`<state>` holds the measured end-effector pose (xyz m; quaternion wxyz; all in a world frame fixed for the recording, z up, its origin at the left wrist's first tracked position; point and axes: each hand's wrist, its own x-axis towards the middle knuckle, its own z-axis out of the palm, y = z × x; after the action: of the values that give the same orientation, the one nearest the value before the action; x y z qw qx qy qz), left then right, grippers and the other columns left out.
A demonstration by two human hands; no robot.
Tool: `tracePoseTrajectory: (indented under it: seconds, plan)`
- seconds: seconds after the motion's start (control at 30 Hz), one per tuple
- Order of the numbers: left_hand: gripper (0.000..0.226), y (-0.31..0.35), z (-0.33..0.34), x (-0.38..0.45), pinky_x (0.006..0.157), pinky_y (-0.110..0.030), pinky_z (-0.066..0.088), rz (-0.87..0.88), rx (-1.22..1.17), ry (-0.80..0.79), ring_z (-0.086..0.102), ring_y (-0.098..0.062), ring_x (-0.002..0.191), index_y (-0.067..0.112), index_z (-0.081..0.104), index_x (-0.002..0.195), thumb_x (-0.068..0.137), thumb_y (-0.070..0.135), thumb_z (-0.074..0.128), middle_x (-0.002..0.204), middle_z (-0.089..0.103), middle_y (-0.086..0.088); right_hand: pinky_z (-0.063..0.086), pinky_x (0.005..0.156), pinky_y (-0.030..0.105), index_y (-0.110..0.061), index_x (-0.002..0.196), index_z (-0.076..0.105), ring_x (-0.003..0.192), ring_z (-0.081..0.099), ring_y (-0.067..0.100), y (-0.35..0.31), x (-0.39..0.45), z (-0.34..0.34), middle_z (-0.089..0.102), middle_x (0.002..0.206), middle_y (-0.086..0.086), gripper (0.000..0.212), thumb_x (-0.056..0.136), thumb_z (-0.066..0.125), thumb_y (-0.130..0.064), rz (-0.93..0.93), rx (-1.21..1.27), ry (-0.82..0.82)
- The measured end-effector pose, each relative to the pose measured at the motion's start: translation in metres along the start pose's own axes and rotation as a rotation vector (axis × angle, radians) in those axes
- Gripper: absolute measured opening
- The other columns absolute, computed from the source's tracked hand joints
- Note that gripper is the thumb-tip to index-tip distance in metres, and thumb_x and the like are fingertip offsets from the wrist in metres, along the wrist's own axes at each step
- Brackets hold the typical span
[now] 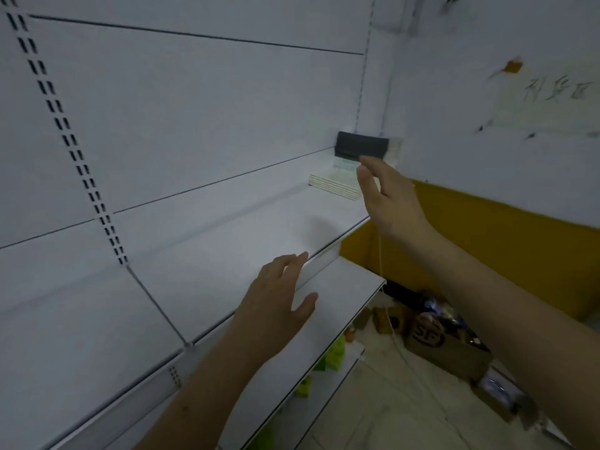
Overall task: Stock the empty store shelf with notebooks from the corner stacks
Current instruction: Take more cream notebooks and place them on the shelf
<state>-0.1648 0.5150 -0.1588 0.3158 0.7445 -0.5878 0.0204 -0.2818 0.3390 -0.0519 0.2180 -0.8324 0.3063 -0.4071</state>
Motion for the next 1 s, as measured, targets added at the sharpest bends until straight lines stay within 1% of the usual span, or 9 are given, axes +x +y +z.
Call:
tracePoseTrajectory:
  seconds: [0.1, 0.17, 0.27, 0.4, 0.53, 0.67, 0.8, 0.9, 1.0]
  plan:
    - [0.066, 0.001, 0.024, 0.047, 0.112, -0.033, 0.035, 0.008, 0.001, -0.032, 0.031, -0.013, 0.138, 0.023, 0.026, 0.153, 0.095, 0.043, 0.053, 0.152, 0.035, 0.003, 0.028, 0.11, 0.028, -0.016, 0.143, 0.043, 0.135, 0.04, 0.017, 0.035, 0.024, -0.01, 0.045, 0.147, 0.003, 0.049, 0.103, 0.033, -0.042, -0.009, -0.016, 0.049]
    - [0.067, -0.003, 0.041, 0.081, 0.112, -0.035, 0.036, 0.024, -0.008, -0.047, 0.033, -0.015, 0.138, 0.021, 0.027, 0.153, 0.095, 0.043, 0.053, 0.152, 0.036, 0.001, 0.028, 0.105, 0.024, -0.017, 0.143, 0.043, 0.133, 0.041, 0.016, 0.06, 0.04, -0.009, 0.046, 0.146, 0.001, 0.047, 0.103, 0.032, -0.041, -0.011, -0.036, 0.073]
    - [0.067, -0.014, 0.067, 0.136, 0.111, -0.037, 0.036, 0.043, -0.011, -0.078, 0.033, -0.018, 0.138, 0.019, 0.026, 0.152, 0.096, 0.043, 0.052, 0.152, 0.036, -0.003, 0.031, 0.108, 0.028, -0.019, 0.143, 0.043, 0.133, 0.041, 0.016, 0.1, 0.07, 0.004, 0.047, 0.145, 0.0, 0.05, 0.102, 0.03, -0.046, -0.01, -0.073, 0.068]
    - [0.067, -0.033, 0.103, 0.203, 0.112, -0.036, 0.032, 0.003, -0.038, -0.119, 0.029, -0.02, 0.141, 0.019, 0.023, 0.153, 0.097, 0.044, 0.049, 0.154, 0.032, -0.003, 0.032, 0.113, 0.04, -0.019, 0.144, 0.042, 0.136, 0.039, 0.017, 0.143, 0.125, 0.019, 0.045, 0.147, 0.0, 0.054, 0.101, 0.03, -0.05, -0.003, -0.139, 0.015]
    - [0.068, -0.044, 0.144, 0.264, 0.111, -0.035, 0.031, -0.049, -0.05, -0.21, 0.028, -0.02, 0.141, 0.02, 0.021, 0.154, 0.097, 0.046, 0.048, 0.155, 0.029, -0.003, 0.027, 0.113, 0.034, -0.017, 0.146, 0.038, 0.136, 0.035, 0.018, 0.17, 0.189, 0.018, 0.041, 0.149, 0.001, 0.054, 0.101, 0.03, -0.047, -0.029, -0.199, -0.003]
    - [0.065, -0.053, 0.175, 0.309, 0.112, -0.035, 0.029, -0.091, -0.038, -0.229, 0.03, -0.021, 0.139, 0.019, 0.025, 0.152, 0.097, 0.045, 0.048, 0.154, 0.031, -0.004, 0.02, 0.111, 0.027, -0.017, 0.147, 0.037, 0.139, 0.031, 0.018, 0.207, 0.229, 0.027, 0.039, 0.151, 0.001, 0.053, 0.102, 0.03, -0.045, -0.04, -0.22, -0.014]
    - [0.06, -0.069, 0.196, 0.35, 0.111, -0.031, 0.028, -0.169, -0.023, -0.202, 0.036, -0.021, 0.135, 0.017, 0.032, 0.15, 0.097, 0.042, 0.05, 0.15, 0.037, -0.006, 0.019, 0.109, 0.024, -0.015, 0.147, 0.037, 0.138, 0.032, 0.019, 0.26, 0.268, 0.053, 0.038, 0.151, 0.003, 0.053, 0.102, 0.033, -0.043, -0.032, -0.186, -0.103]
    - [0.058, -0.085, 0.206, 0.386, 0.108, -0.027, 0.03, -0.251, 0.036, -0.155, 0.039, -0.023, 0.133, 0.016, 0.038, 0.148, 0.098, 0.042, 0.05, 0.149, 0.04, -0.006, 0.022, 0.111, 0.026, -0.01, 0.147, 0.036, 0.137, 0.035, 0.021, 0.3, 0.308, 0.081, 0.039, 0.15, 0.008, 0.055, 0.101, 0.036, -0.042, -0.075, -0.156, -0.176]
    - [0.047, -0.093, 0.218, 0.41, 0.102, -0.031, 0.037, -0.36, 0.153, -0.084, 0.046, -0.024, 0.125, 0.017, 0.052, 0.138, 0.097, 0.039, 0.05, 0.138, 0.05, -0.005, 0.028, 0.111, 0.029, -0.013, 0.15, 0.029, 0.136, 0.037, 0.022, 0.34, 0.339, 0.111, 0.039, 0.15, 0.007, 0.059, 0.1, 0.039, -0.042, -0.098, -0.17, -0.339]
